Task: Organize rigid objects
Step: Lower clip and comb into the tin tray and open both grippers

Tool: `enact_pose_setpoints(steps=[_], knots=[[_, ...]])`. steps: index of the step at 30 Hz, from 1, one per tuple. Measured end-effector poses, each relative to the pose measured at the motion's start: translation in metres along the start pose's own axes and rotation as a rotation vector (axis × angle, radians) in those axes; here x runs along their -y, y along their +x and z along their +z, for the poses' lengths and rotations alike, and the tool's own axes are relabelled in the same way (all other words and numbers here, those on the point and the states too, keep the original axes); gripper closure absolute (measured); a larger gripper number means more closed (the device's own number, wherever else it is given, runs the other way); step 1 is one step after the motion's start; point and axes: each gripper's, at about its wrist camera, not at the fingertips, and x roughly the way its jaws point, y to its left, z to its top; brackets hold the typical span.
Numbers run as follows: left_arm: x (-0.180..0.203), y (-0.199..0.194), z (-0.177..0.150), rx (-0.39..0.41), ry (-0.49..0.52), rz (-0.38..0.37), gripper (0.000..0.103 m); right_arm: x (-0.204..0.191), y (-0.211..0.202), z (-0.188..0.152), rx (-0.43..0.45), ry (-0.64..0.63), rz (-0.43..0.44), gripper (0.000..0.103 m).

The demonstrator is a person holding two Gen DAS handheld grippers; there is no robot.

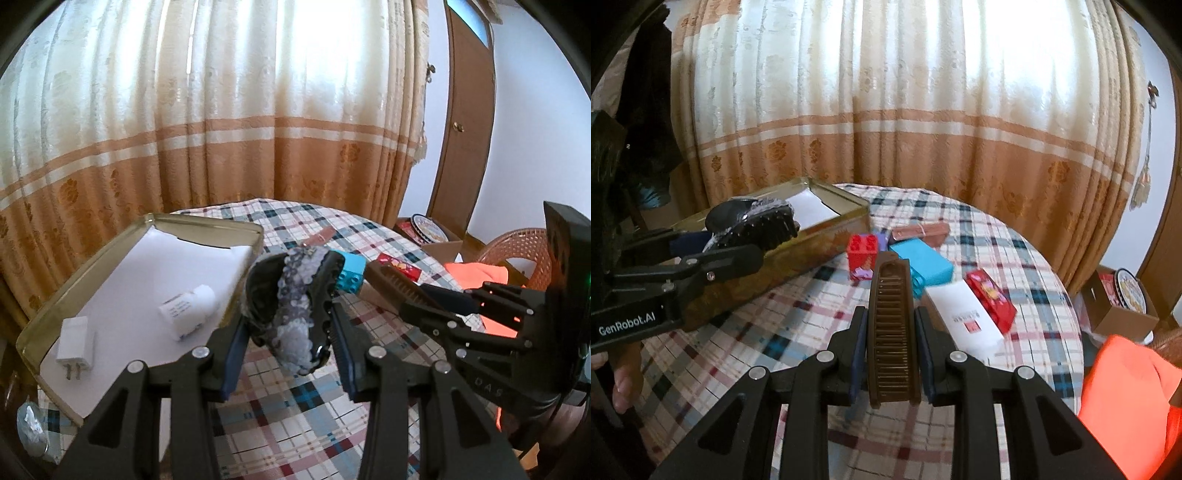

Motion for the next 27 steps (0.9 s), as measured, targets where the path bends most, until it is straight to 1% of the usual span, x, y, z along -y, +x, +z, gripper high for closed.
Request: enact_pose_setpoints(steps=[6,13,20,27], knots=[[-0.016,-0.011,0.002,0.016,-0.028,0.023,0.061,-0.017,0.0,0.015,0.013,-0.035,0.033,0.075],[-0.043,-0.021,0.002,0.023,-0.066,0.091,0.061,-0.034,0.008,0.039,0.026,-0.071,0.083,0.075],[-0.075,-0.022,-0.001,-0.001,-0.126,0.162,0.061,-0.056,0.022,0.061,0.029,-0.115,0.129,0.075],[-0.101,-0.014,-0.003,-0.053,-0.165,0.22,0.061,-0.079,0.05,0.082,-0.004,-0.149,0.177,0.075]])
